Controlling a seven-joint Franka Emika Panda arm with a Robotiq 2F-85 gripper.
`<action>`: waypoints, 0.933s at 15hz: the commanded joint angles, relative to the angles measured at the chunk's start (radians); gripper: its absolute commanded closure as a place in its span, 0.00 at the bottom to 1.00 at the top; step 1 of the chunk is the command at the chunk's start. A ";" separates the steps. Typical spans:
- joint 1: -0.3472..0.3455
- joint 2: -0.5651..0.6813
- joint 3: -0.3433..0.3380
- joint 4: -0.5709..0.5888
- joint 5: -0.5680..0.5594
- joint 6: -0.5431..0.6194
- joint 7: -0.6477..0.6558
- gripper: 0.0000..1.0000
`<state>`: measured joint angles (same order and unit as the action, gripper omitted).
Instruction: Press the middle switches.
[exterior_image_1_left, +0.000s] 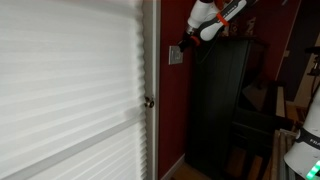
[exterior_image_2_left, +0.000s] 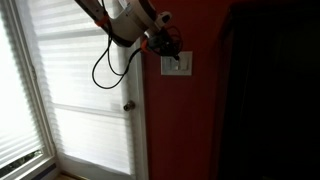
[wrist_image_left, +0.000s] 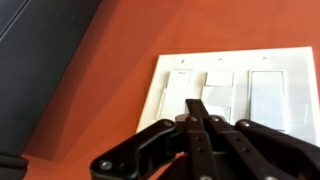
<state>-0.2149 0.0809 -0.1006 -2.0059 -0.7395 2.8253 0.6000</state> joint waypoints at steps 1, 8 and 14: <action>0.002 0.036 -0.005 0.035 -0.029 0.018 0.027 1.00; 0.007 0.068 -0.014 0.059 -0.065 0.043 0.057 1.00; 0.008 0.091 -0.041 0.093 -0.161 0.108 0.148 1.00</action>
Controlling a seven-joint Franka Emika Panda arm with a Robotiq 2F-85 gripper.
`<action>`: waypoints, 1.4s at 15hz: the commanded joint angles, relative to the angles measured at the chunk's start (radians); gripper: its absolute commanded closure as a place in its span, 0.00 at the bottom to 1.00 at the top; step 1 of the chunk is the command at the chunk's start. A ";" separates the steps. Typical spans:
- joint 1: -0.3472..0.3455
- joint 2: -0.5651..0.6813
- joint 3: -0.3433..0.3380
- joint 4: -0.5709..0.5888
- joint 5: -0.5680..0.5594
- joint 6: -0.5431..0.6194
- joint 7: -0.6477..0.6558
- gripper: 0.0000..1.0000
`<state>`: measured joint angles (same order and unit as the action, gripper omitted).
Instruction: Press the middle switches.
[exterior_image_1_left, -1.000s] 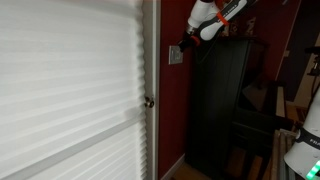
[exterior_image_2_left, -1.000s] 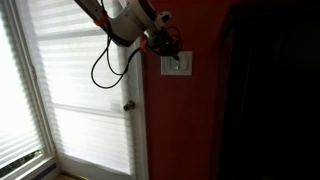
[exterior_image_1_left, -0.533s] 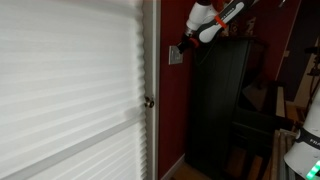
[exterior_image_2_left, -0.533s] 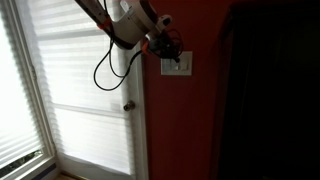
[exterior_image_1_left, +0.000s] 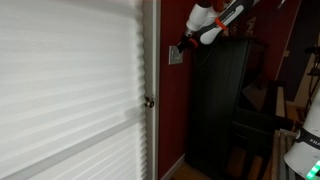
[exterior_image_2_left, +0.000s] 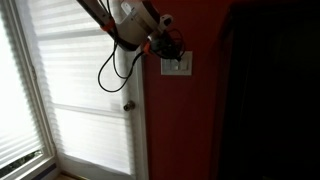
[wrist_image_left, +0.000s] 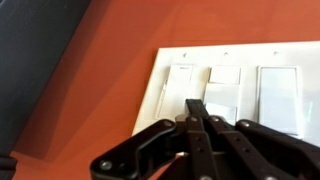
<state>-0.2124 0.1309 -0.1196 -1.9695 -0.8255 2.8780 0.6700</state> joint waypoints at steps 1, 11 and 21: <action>0.005 0.044 -0.023 0.057 -0.080 0.053 0.082 1.00; -0.002 -0.029 0.040 -0.012 0.122 -0.127 -0.120 1.00; 0.002 -0.028 0.052 0.020 0.224 -0.154 -0.163 1.00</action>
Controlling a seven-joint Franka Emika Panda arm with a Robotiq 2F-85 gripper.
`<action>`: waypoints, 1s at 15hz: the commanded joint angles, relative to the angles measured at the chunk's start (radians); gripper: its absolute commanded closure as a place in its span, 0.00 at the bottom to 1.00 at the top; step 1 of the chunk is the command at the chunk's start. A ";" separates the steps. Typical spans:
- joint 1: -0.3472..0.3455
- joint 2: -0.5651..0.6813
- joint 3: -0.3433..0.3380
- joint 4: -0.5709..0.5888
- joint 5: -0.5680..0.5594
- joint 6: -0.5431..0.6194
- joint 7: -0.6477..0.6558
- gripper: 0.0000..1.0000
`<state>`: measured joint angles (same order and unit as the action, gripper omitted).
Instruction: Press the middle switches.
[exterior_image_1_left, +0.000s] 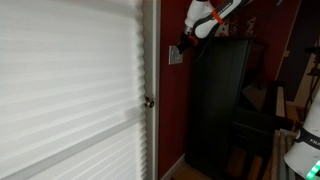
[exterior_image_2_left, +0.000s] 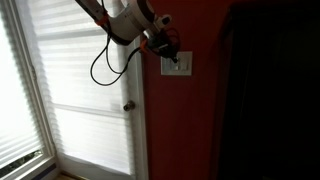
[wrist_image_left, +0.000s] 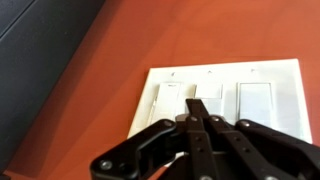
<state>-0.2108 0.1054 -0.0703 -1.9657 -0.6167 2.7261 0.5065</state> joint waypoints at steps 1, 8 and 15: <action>0.000 -0.001 0.004 0.019 0.023 -0.004 -0.005 1.00; -0.001 0.024 0.002 0.035 0.018 0.027 0.015 1.00; -0.001 0.049 -0.005 0.052 -0.005 0.058 0.047 1.00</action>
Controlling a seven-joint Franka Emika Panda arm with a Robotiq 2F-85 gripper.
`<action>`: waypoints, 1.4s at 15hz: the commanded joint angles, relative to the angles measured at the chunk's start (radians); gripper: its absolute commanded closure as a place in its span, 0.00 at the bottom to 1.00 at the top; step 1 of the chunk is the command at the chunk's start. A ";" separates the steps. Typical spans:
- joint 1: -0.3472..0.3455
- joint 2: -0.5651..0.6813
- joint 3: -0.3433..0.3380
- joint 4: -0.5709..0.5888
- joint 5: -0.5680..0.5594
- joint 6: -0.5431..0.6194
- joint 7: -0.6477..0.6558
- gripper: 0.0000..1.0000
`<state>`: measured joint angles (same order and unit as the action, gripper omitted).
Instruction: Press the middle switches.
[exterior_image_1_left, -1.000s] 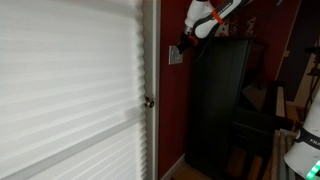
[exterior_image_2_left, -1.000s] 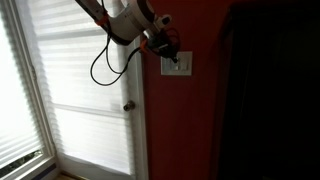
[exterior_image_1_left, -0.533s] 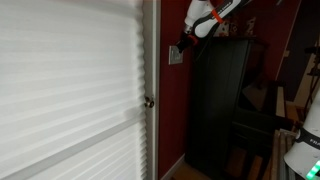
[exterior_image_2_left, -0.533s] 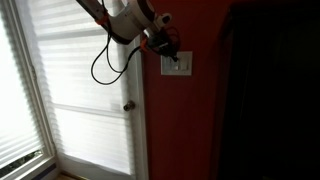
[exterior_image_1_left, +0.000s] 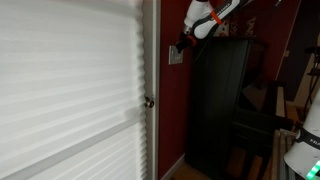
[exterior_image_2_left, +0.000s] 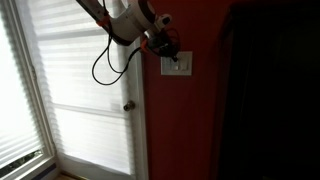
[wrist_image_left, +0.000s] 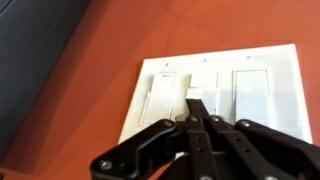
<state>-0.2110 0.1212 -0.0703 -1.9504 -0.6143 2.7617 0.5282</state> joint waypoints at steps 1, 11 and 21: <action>0.000 0.036 -0.009 0.040 -0.019 0.023 0.036 1.00; -0.014 0.076 -0.048 0.051 -0.176 0.121 0.017 1.00; 0.045 0.039 -0.054 0.008 0.196 -0.063 -0.295 1.00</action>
<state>-0.1974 0.1559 -0.1008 -1.9582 -0.5085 2.7344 0.3091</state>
